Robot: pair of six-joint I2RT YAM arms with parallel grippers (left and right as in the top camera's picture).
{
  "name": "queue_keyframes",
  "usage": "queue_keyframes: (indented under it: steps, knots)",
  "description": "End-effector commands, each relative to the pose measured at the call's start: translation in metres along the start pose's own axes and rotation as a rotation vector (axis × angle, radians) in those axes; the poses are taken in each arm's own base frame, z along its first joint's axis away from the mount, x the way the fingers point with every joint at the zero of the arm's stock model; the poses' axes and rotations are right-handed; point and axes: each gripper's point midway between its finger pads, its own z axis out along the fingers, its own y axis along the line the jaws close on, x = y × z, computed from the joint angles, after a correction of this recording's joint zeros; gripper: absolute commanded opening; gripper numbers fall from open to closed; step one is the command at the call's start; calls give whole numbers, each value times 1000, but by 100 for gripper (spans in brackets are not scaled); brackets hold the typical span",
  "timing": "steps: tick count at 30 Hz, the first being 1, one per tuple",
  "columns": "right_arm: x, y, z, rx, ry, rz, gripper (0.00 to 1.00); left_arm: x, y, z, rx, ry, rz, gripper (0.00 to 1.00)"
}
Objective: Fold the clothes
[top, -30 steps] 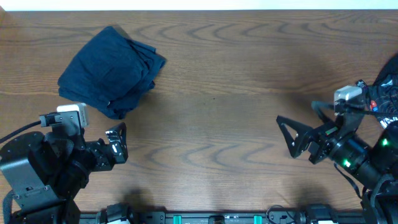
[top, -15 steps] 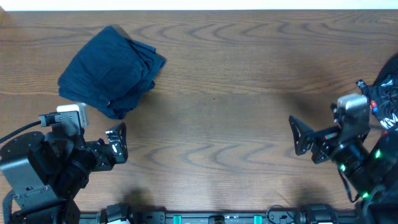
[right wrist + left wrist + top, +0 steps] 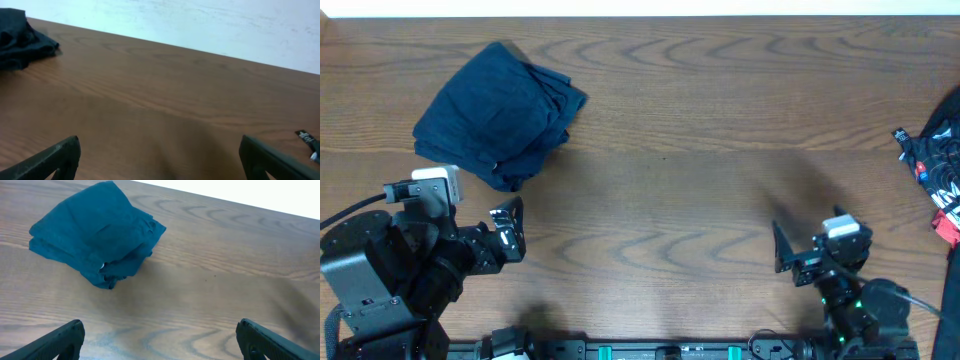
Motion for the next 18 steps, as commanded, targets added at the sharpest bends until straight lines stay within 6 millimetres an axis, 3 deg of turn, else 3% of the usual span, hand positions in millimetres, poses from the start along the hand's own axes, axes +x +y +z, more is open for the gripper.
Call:
queue_keyframes:
  steps: [1, 8, 18]
  knots:
    - [12, -3, 4, 17, 8, 15, 99, 1, 2, 1, -9, 5, 0, 98]
    - [43, 4, 20, -24, 42, 23, 99, 1, 2, 1, -9, 4, 0, 98]
    - [40, 4, 21, -30, 23, 19, 99, 1, 2, 1, -9, 5, 0, 98]
